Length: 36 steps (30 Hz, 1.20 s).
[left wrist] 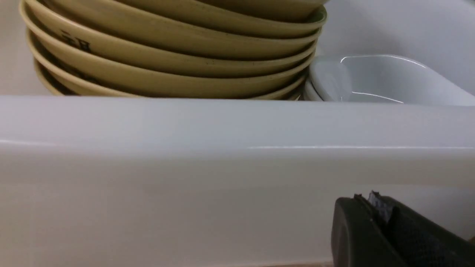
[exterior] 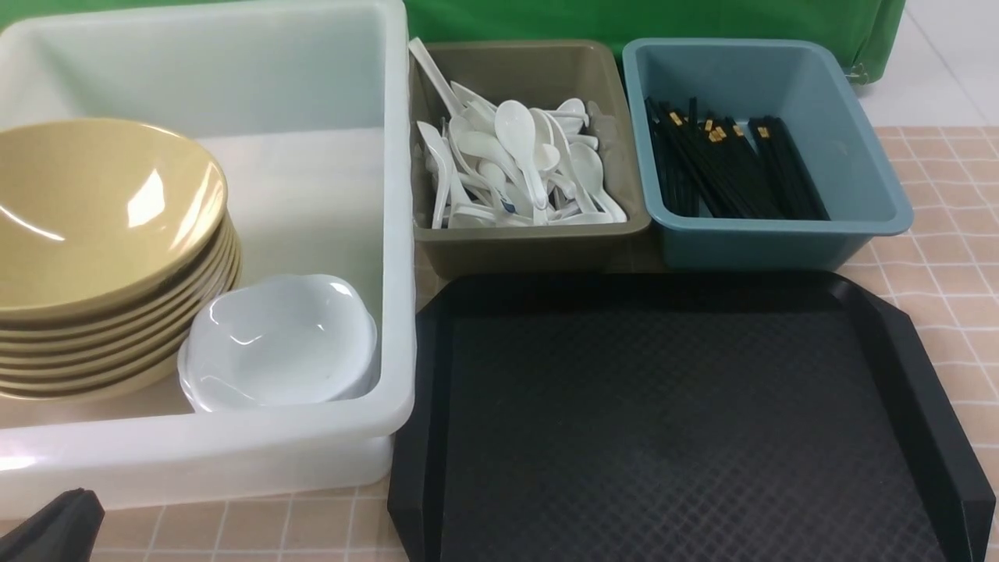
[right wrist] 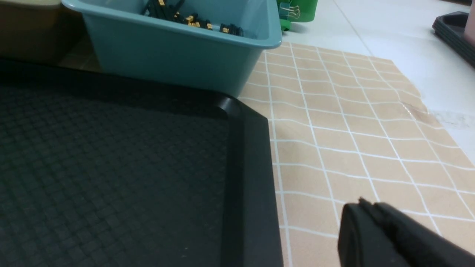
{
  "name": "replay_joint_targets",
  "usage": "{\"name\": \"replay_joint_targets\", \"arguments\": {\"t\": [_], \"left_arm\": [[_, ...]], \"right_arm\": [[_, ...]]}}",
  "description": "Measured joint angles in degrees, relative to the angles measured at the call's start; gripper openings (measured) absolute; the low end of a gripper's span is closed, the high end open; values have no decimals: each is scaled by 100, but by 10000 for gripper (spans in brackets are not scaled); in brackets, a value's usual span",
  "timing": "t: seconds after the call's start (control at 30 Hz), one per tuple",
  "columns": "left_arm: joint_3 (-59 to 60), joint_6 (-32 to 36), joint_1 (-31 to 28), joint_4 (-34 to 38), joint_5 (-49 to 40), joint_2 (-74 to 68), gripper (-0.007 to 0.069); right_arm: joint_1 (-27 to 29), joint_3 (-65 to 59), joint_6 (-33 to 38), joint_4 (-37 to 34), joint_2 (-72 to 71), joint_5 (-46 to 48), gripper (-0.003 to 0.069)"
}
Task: On brown table put chopsticks spoon bowls plates into blue grey white boxes.
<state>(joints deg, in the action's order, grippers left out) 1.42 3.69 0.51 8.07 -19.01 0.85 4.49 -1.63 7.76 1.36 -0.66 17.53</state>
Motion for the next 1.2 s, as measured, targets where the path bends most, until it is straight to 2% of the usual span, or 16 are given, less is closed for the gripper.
{"name": "replay_joint_targets", "arguments": {"t": [0.17, 1.2], "left_arm": [[0, 291, 0, -6, 0, 0, 4], [-4, 345, 0, -19, 0, 0, 4]], "right_arm": [[0, 0, 0, 0, 0, 0, 74], [0, 0, 0, 0, 0, 0, 100]]}}
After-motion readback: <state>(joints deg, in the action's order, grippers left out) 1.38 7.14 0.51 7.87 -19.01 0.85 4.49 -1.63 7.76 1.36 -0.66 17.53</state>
